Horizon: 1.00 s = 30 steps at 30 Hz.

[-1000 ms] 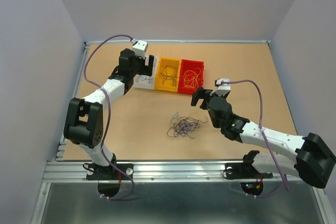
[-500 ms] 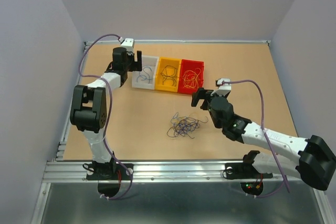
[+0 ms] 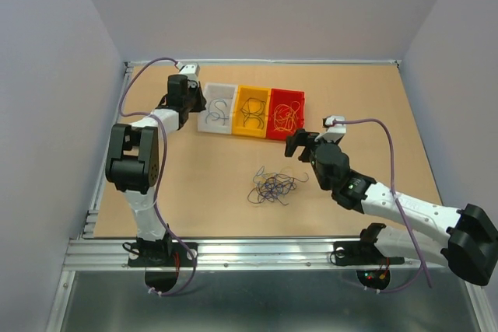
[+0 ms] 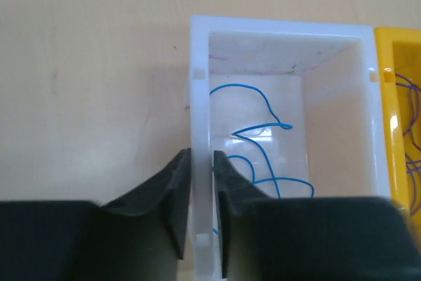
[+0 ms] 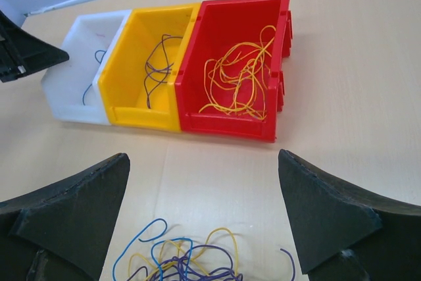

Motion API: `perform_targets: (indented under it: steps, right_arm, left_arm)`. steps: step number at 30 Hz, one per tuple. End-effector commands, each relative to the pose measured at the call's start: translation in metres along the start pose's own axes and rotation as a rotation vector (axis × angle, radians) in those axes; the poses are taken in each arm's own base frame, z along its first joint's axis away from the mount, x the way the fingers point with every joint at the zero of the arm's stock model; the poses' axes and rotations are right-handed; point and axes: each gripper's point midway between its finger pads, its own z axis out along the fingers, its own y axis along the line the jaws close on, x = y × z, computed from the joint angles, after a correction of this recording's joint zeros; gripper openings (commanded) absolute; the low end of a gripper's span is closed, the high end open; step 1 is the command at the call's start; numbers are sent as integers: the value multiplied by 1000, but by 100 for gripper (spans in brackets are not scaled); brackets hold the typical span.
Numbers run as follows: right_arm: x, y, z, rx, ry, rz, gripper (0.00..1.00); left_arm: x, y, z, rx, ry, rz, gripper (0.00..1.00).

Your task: Untangle the cables

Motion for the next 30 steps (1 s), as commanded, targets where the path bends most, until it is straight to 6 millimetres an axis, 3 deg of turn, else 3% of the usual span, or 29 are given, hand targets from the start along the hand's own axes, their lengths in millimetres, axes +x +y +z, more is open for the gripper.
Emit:
perform_targets:
  steps: [1,2,6,7,10,11,14,15,17,19,20,21,22,23,25,26,30]
  right_arm:
    - [-29,7,-2,-9,-65,58,99]
    - [-30,8,-2,-12,-67,60,99]
    - [-28,9,-2,-16,-62,57,99]
    - [-28,10,-2,-19,-61,55,99]
    - [-24,14,0,-33,-45,46,99]
    - [-20,15,2,-37,-32,34,99]
    - [-15,25,7,-55,10,26,99]
    - [-1,24,10,-45,61,-4,99]
    - [2,41,13,-100,106,-8,99]
    - [20,50,16,-130,192,-54,99]
    - [18,69,16,-206,228,-72,98]
    - [37,72,15,-226,311,-126,96]
    - [45,76,14,-253,364,-160,94]
    - [53,87,7,-323,426,-189,93]
    - [69,94,2,-377,505,-227,92]
    - [71,93,2,-371,517,-225,91]
    - [78,71,23,-211,486,-242,89]
  left_arm:
    - [1,-13,-20,72,6,-30,5]
    - [8,-12,-23,66,23,-30,0]
    - [12,-9,-38,43,32,-32,0]
    - [2,-11,-47,44,3,-27,4]
    - [2,-8,-64,19,-24,-18,17]
    - [0,-8,-73,15,-49,-7,30]
    - [-8,-11,-89,33,-91,13,36]
    - [-4,-13,-91,46,-85,23,36]
    - [-1,-17,-93,77,-75,28,38]
    - [1,-18,-92,87,-64,21,38]
    - [3,-22,-91,109,-55,20,44]
    - [3,-22,-90,119,-50,28,48]
    - [3,-24,-90,130,-48,32,53]
    - [1,-24,-91,136,-47,35,66]
    - [-6,-21,-96,139,-67,51,75]
    - [-8,-24,-99,163,-74,64,82]
    - [-20,-28,-114,196,-138,121,88]
